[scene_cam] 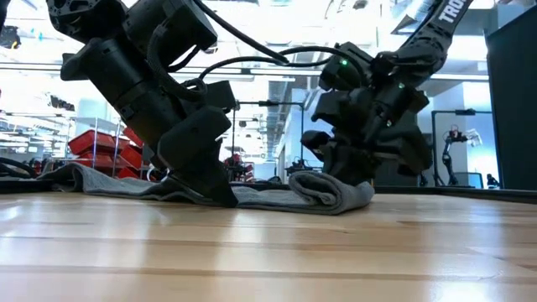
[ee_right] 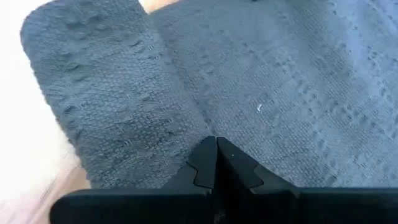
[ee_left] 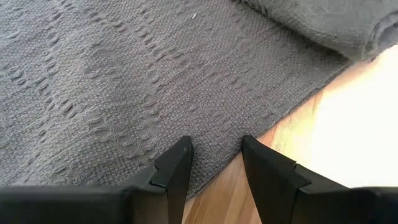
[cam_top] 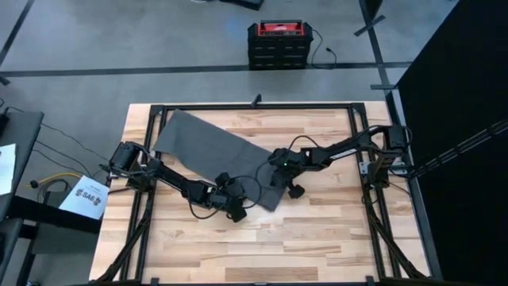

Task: Roll towel
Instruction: Roll the gray towel

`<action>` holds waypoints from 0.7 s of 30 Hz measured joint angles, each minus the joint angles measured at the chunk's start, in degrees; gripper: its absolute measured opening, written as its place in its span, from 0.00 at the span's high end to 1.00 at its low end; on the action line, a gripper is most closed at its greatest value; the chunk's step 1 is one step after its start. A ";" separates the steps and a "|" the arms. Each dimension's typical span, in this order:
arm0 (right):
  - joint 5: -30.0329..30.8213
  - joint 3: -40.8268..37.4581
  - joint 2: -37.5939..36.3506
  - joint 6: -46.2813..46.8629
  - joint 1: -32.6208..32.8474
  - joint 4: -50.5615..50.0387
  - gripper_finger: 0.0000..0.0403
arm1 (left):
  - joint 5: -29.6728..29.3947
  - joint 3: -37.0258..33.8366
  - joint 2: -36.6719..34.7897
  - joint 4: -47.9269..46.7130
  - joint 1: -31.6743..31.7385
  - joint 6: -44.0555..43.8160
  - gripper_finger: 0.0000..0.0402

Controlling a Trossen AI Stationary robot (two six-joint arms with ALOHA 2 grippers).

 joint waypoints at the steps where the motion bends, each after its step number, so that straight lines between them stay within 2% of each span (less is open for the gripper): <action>1: 0.92 0.00 -0.13 -0.06 0.02 -0.03 1.00 | -0.03 0.00 0.00 0.01 0.00 -0.17 0.67; 6: 2.36 0.21 -1.17 -1.11 -0.08 1.07 1.00 | -0.22 0.01 0.00 0.04 -0.02 -0.35 0.67; 10: 1.90 0.61 -5.39 -0.98 -0.14 2.10 1.00 | -0.31 0.02 -0.02 0.12 -0.02 -0.35 0.67; 13: -3.62 0.59 -6.16 -0.46 0.94 2.79 1.00 | -0.45 0.00 -0.01 0.68 0.07 0.31 0.67; 17: -10.02 0.59 -2.93 1.62 4.02 8.45 1.00 | -0.62 -0.04 0.00 1.57 0.09 0.55 0.67; 21: -10.44 0.48 1.53 2.89 5.84 14.09 1.00 | -0.60 -0.04 -0.02 1.87 0.09 0.33 0.67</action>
